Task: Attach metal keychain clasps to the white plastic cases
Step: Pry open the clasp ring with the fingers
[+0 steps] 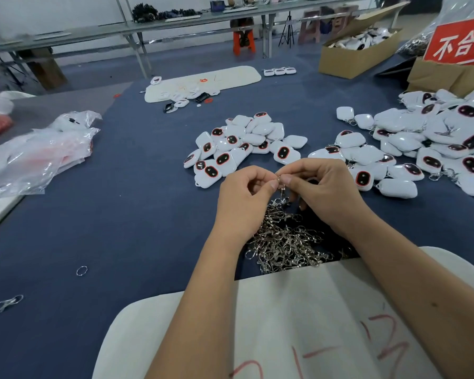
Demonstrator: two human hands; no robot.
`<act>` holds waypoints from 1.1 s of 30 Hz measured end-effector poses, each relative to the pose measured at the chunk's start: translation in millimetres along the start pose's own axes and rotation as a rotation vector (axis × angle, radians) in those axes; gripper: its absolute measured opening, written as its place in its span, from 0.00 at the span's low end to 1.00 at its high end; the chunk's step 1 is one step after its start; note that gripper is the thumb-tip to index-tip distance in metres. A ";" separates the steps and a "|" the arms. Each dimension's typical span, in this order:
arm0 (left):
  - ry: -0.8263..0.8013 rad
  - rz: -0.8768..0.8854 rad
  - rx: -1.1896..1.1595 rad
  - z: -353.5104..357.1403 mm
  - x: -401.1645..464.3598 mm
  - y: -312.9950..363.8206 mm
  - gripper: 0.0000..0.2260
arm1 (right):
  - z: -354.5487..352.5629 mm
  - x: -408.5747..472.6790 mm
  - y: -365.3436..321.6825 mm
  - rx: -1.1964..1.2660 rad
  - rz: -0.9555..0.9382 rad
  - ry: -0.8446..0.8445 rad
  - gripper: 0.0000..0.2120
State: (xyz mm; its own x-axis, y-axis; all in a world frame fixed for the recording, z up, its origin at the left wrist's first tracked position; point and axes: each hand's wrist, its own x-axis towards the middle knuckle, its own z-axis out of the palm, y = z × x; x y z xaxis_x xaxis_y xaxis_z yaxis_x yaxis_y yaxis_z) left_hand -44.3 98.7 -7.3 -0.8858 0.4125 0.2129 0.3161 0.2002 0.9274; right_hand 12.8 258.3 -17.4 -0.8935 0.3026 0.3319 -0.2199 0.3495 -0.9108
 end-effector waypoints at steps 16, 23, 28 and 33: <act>-0.007 -0.042 -0.091 -1.1 -1.4 0.7 0.04 | 0.0 -1.2 0.0 -0.031 -0.020 0.027 0.06; 0.005 -0.018 -0.010 0.0 -1.4 -0.7 0.05 | 0.3 -3.2 -4.9 -0.100 -0.066 0.039 0.06; 0.051 0.027 0.082 2.7 -3.2 -2.3 0.08 | 2.9 -4.9 -5.7 -0.115 -0.077 0.029 0.08; 0.111 0.130 0.082 3.6 -3.9 0.5 0.06 | 3.8 -3.2 -4.9 -0.115 -0.066 0.043 0.05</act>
State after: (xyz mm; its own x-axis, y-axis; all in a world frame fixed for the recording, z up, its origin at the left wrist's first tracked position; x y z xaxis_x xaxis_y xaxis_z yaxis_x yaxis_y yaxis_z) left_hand -39.5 100.4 -8.7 -0.8664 0.3398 0.3659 0.4528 0.2258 0.8625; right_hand 15.3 252.3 -15.0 -0.8603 0.3124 0.4030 -0.2294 0.4687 -0.8531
